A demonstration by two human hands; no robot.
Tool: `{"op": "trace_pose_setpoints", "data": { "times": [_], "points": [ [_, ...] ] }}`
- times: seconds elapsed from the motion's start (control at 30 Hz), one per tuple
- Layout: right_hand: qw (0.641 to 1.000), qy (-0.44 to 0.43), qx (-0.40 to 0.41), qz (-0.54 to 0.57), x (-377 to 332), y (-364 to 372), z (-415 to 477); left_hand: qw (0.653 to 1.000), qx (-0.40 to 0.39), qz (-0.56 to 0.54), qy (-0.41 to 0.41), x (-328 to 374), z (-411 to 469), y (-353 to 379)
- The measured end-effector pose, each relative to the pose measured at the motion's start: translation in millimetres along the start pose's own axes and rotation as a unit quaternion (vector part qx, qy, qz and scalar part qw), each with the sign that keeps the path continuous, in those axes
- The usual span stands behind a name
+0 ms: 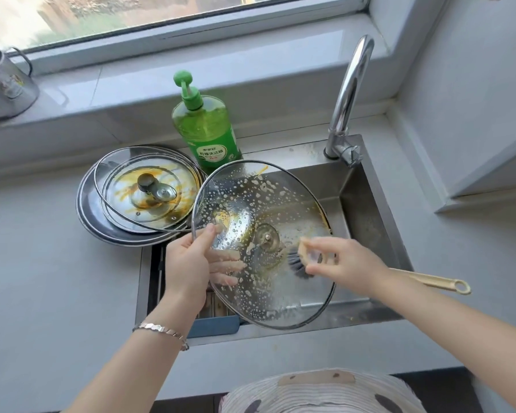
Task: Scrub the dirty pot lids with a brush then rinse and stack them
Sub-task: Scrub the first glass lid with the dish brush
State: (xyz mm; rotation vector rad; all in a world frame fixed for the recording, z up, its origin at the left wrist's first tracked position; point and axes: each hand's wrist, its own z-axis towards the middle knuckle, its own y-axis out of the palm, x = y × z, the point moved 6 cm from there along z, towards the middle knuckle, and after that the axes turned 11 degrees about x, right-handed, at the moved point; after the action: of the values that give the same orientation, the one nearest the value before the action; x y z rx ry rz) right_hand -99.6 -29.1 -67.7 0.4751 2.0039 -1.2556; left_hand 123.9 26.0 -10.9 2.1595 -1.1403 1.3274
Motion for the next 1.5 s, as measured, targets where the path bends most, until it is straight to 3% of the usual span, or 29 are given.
{"op": "trace_pose_setpoints", "data": {
  "times": [0.07,0.13,0.27,0.37,0.43,0.5,0.57,0.7,0.83,0.87,0.97,1.0,1.13,1.27,1.4,1.5],
  "points": [
    [0.994,0.06,0.082,-0.038,16.4,-18.3,13.7,1.0,-0.012,0.006,0.002,-0.4,-3.1,4.4],
    [0.994,0.036,0.104,-0.002,3.9,-11.1,17.9,1.0,-0.021,0.01,-0.005,-2.4,-4.6,11.3],
    [0.999,-0.035,0.001,0.021,-8.1,8.7,-7.6,1.0,-0.009,0.006,-0.01,-2.2,-1.4,8.0],
    [0.997,0.047,0.056,-0.04,18.8,-12.3,0.4,1.0,0.005,-0.001,-0.002,0.4,0.2,4.5],
    [0.998,0.027,0.053,0.001,6.0,-3.3,-0.6,1.0,0.012,-0.003,0.006,2.4,1.5,7.1],
    [0.998,-0.027,-0.022,0.061,-15.5,19.3,-15.1,1.0,0.022,-0.008,0.013,5.3,3.4,6.0],
    [0.996,-0.036,-0.06,0.052,-11.1,22.4,-23.9,0.999,0.03,-0.01,0.022,8.2,4.6,2.0],
    [0.998,0.049,0.046,-0.016,19.8,-4.7,-4.4,0.999,0.028,-0.007,0.034,10.6,1.6,4.5],
    [0.997,-0.038,-0.062,0.013,-5.3,16.2,-22.2,0.999,0.035,-0.006,0.021,8.1,3.4,3.8],
    [0.998,-0.032,-0.059,-0.013,1.8,8.9,-19.2,0.999,0.036,-0.005,0.019,7.4,3.1,2.6],
    [0.994,0.064,0.057,-0.073,33.1,-25.1,5.0,1.0,0.027,-0.007,0.014,6.2,-0.2,5.5],
    [0.992,0.059,0.078,-0.084,32.8,-25.3,9.2,1.0,0.024,-0.007,0.01,5.3,-1.4,7.8],
    [0.998,-0.038,0.019,-0.043,9.9,0.6,1.5,1.0,0.004,0.003,0.002,4.2,-2.0,10.9],
    [0.987,0.066,0.1,-0.107,44.8,-30.4,13.4,1.0,-0.003,0.013,0.009,3.7,-3.7,9.9],
    [0.997,-0.023,0.066,-0.027,16.5,5.6,1.4,1.0,-0.01,0.022,0.007,1.7,-4.2,14.5],
    [0.993,0.042,0.107,-0.027,29.9,-9.9,9.6,1.0,-0.011,0.019,0.005,1.9,-5.7,12.8]
  ]
}}
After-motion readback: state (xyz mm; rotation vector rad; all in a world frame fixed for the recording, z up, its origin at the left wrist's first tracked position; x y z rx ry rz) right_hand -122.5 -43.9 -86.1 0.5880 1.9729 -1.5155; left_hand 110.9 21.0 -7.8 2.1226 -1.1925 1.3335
